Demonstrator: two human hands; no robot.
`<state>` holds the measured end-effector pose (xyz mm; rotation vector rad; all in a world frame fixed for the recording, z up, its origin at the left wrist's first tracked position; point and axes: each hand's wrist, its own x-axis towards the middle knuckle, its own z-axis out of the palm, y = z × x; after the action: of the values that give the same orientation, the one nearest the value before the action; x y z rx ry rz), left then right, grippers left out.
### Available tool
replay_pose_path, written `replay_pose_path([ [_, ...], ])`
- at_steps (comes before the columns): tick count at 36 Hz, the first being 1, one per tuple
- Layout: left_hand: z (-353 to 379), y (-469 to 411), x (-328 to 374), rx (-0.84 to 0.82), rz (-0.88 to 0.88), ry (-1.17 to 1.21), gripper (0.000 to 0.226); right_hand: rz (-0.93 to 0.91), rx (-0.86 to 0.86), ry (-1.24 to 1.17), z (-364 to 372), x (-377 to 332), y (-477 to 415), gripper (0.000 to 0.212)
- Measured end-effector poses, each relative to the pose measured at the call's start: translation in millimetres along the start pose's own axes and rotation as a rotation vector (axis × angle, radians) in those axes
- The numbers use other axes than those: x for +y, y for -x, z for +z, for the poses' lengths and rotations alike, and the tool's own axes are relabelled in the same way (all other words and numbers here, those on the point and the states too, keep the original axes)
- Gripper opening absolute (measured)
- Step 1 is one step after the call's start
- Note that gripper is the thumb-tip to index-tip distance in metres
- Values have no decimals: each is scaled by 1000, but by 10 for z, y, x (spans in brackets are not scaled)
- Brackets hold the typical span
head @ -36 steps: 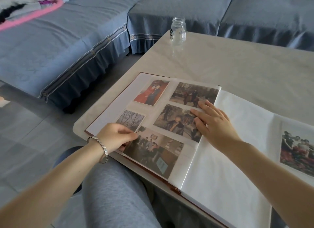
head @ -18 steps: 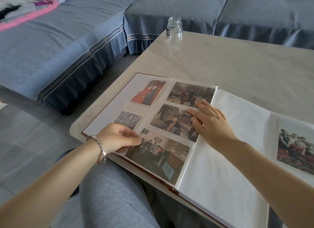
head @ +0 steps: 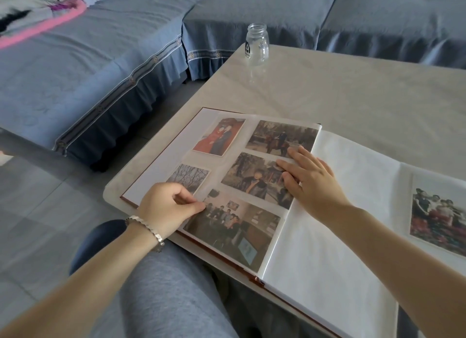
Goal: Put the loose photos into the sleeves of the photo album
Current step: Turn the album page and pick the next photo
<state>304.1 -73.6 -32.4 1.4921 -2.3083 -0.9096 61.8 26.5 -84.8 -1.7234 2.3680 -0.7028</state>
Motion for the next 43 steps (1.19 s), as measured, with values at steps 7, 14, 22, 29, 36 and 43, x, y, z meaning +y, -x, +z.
replay_pose_path([
  [7, 80, 98, -75, 239, 241, -65, 14, -1, -3, 0, -10, -21, 8, 54],
  [14, 134, 129, -119, 375, 363, -49, 15, 6, -8, -5, -21, -25, 12, 55],
  [22, 128, 106, -5, 331, -4, 331, 15, 14, -27, 8, -38, -39, 12, 57],
  [29, 101, 98, -8, 283, -38, 465, 16, 10, -22, 3, -34, -38, 18, 56],
  [36, 133, 85, -15, 96, -54, 101, 35, 7, -24, 3, -41, -54, 20, 57],
  [43, 505, 221, 103, -114, 747, -136, 38, -1, 23, -13, 7, -21, 19, 61],
])
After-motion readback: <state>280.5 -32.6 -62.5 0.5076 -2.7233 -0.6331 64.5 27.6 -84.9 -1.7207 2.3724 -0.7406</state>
